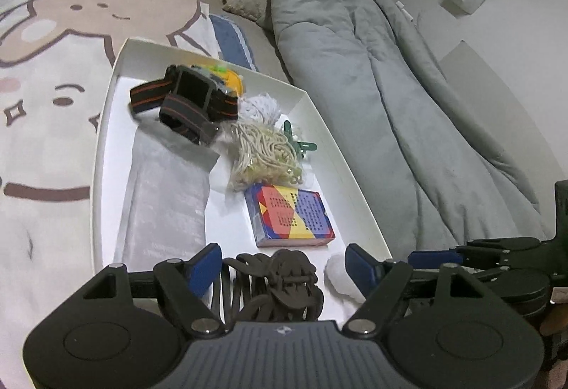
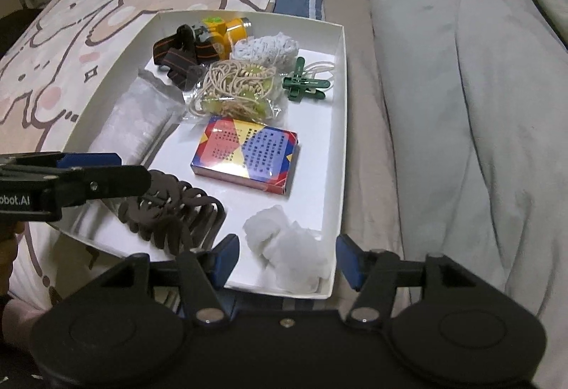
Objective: Organize objects
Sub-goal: 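Carry the claw clip and tissue over the tray and lower them in, then open both grippers and withdraw them from the tray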
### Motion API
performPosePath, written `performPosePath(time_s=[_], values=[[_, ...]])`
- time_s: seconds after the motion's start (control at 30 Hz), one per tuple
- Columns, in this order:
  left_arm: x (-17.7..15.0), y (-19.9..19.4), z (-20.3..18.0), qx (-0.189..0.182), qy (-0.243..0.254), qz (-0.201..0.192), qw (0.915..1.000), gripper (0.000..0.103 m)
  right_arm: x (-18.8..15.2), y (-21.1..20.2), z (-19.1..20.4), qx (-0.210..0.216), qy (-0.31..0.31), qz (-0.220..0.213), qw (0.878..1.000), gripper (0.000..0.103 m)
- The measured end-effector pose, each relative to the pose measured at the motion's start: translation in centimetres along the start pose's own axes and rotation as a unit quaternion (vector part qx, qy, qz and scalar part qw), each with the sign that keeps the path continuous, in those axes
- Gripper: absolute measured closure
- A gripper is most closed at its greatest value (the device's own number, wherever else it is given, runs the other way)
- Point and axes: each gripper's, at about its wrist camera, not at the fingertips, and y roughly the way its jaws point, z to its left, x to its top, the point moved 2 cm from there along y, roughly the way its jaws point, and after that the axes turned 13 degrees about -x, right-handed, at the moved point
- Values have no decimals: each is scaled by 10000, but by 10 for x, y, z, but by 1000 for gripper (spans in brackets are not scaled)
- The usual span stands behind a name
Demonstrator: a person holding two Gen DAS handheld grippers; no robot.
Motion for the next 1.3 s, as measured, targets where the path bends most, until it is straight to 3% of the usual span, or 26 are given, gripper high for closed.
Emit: performPosePath(time_s=[0.57, 0.73, 1.07, 1.3], values=[[19, -31, -43, 527, 917, 153, 9943, 26, -19, -51, -10, -145, 1086, -538, 9925, 42], [23, -47, -59, 661, 1108, 142, 9915, 12, -22, -70, -16, -160, 1537, -641, 9859, 41], [30, -86, -85, 886, 1527, -69, 9843, 0, -28, -118, -10, -351, 1900, -1159, 9743, 3], [31, -117, -95, 1034, 1789, -174, 9783, 0, -36, -146, 4, -554, 1930, -1475, 9685, 0]])
